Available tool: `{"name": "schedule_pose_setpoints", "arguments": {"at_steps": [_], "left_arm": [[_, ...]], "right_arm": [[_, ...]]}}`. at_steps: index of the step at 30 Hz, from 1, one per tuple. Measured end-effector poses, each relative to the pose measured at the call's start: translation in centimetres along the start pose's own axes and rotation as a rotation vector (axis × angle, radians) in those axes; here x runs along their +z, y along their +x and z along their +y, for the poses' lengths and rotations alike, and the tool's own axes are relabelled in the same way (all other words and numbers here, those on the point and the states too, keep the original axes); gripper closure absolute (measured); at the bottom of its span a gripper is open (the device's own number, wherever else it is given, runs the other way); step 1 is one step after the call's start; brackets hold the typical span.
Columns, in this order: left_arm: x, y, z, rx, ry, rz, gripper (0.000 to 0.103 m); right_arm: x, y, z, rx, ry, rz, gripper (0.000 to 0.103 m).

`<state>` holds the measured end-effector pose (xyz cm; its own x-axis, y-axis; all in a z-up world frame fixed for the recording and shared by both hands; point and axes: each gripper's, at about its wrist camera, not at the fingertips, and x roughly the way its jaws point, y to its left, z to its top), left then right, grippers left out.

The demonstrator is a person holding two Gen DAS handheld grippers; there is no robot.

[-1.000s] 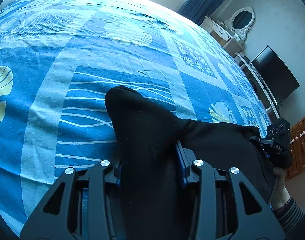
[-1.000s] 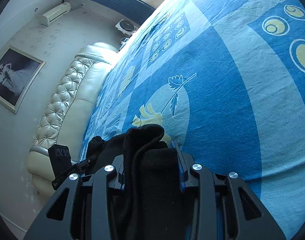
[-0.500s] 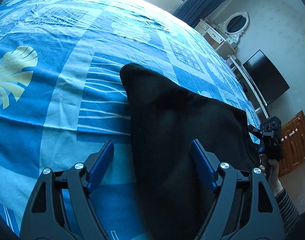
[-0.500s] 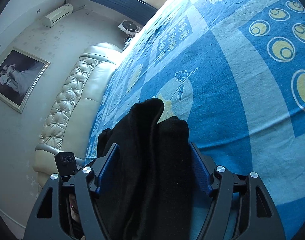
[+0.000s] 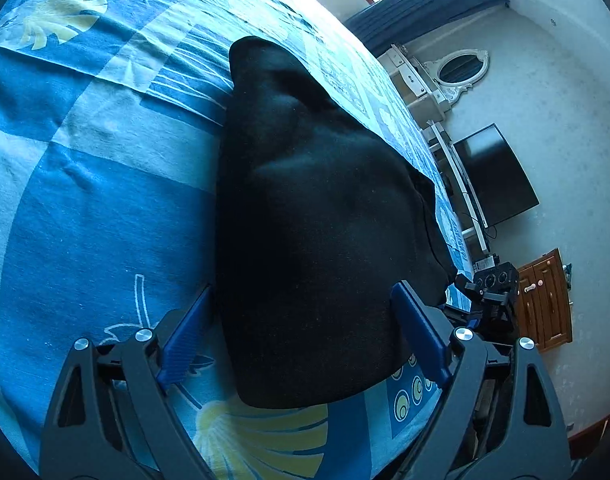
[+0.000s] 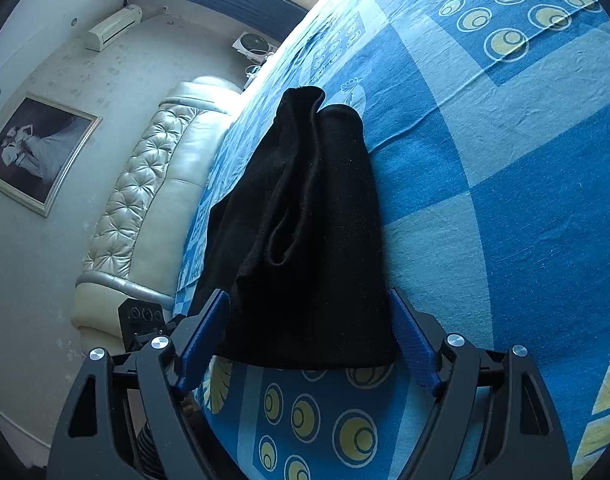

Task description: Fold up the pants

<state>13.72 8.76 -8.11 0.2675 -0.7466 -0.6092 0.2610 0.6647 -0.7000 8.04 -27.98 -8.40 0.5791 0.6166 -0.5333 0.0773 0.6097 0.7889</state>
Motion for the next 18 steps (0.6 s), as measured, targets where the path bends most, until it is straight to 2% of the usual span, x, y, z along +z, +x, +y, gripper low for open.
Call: {"name": "schedule_pose_setpoints", "arguments": {"at_steps": [3,7,10,11,12,13,14,15,18], "left_arm": [[-0.2,0.3,-0.2,0.008,-0.003,-0.008,0.014],[-0.7,0.3,-0.6,0.028,0.007,-0.02,0.016],[-0.9,0.4,-1.0,0.046,0.005,-0.021,0.018],[-0.9,0.5,-1.1,0.055,0.006,-0.02,0.023],[-0.9,0.5,-1.1,0.069,0.007,-0.017,0.025],[-0.9,0.6,-1.2,0.08,0.011,-0.015,0.033],[-0.9,0.5,-1.4,0.088,0.018,-0.013,0.041],[-0.8,0.5,-1.5,0.102,0.031,-0.014,0.045],[-1.2,0.0,-3.0,0.162,0.101,-0.025,0.056]], "right_arm": [[0.2,0.4,0.0,0.003,0.011,-0.01,0.022],[0.7,0.4,-0.7,0.066,0.123,-0.051,0.018],[0.9,1.4,0.0,0.031,0.114,-0.022,0.016],[0.9,1.9,0.6,-0.008,0.083,0.001,0.019],[0.8,2.4,1.0,-0.052,0.052,0.019,0.029],[0.7,2.7,1.3,-0.078,0.033,0.043,0.038],[0.6,2.8,1.1,-0.071,0.038,0.055,0.052],[0.6,2.5,0.7,-0.061,0.043,0.053,0.057],[0.4,1.7,0.8,-0.04,0.04,0.05,0.063]]}}
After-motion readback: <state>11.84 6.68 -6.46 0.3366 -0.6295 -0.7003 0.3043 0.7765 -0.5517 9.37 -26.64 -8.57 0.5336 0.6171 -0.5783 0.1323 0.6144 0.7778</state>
